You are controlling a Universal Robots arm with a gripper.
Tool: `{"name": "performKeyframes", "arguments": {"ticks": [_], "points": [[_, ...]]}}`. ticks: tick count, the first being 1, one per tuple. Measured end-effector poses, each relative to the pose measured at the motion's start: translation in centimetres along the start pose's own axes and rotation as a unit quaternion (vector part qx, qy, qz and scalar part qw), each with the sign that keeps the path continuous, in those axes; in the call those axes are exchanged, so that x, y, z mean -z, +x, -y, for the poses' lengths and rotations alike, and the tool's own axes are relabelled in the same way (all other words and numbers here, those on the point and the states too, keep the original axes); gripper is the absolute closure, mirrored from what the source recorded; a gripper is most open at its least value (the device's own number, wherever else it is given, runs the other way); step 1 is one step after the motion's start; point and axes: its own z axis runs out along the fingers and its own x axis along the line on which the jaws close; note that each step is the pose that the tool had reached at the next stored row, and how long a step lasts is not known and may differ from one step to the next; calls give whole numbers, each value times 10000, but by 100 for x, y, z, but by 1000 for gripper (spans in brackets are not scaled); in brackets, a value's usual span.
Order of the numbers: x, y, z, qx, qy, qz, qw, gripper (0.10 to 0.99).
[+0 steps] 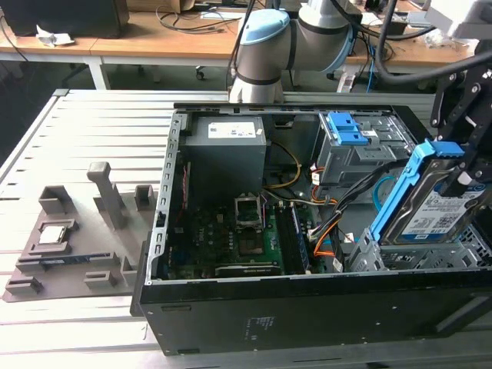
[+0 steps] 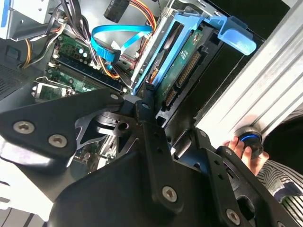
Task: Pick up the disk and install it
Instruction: 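Insert the disk into the insertion slot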
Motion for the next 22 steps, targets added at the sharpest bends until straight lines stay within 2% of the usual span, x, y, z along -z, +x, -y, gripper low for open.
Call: {"name": "performKeyframes", "arguments": {"ticks": [12,15,16,20,21,22], "points": [[-363,-8,3,0,0,1,10000,722],[-363,-7,3,0,0,-1,10000,710],[-364,-8,3,0,0,0,10000,647],[-366,-8,3,0,0,0,10000,647],[-366,-8,3,0,0,0,10000,663],[-367,-8,3,0,0,0,10000,725]]}}
